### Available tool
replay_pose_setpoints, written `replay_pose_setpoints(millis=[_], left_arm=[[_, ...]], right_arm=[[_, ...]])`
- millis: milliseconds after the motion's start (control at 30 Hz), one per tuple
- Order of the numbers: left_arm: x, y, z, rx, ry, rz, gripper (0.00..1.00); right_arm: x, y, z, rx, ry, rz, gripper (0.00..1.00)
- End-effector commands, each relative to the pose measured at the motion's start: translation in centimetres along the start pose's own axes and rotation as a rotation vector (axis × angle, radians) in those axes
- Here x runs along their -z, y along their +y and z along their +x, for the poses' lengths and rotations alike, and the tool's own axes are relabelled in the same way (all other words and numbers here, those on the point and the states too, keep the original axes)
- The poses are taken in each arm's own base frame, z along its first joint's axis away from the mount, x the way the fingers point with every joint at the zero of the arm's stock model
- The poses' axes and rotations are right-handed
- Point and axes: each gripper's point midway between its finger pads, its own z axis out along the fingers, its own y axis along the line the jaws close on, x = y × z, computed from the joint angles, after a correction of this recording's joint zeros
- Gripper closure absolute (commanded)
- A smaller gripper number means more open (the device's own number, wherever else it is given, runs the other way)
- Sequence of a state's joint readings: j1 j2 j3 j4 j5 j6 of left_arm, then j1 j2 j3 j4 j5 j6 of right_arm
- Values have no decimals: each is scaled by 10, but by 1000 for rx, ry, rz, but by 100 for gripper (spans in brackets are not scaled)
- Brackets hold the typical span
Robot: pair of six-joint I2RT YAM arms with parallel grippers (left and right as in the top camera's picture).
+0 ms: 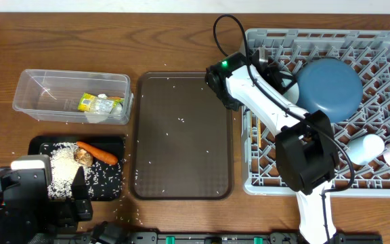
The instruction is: Sort waste into correct bins and load items into the dishwasher rack
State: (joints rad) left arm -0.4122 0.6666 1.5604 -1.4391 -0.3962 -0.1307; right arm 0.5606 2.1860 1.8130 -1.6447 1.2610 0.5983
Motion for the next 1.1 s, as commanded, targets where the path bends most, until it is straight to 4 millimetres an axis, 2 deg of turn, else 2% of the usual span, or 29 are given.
replay_pose_setpoints(millis=[0,233,433,533,733,800,1067], left_arm=[[2,3,-2,14,-6,-13,2],[2,3,-2,14,-6,-13,2],[2,3,-2,14,-7,-13,2],[2,3,-2,14,-6,-13,2],[2,3,-2,14,-6,-13,2],[2,3,-2,14,-6,-13,2],[2,3,-2,14,-6,-13,2]], right_arm=[[3,2,-6,-3,-21,17,98],[3,-4,-1,13,-14,36,97],[0,6,9,-9,46,-33,97],[-10,4,11,-57,76,-37,97],[-37,-17,11,-95,127,-10,99],[-40,-20,11,-116,140,-17,99],[-29,-17,4,-143,113,-41,99]])
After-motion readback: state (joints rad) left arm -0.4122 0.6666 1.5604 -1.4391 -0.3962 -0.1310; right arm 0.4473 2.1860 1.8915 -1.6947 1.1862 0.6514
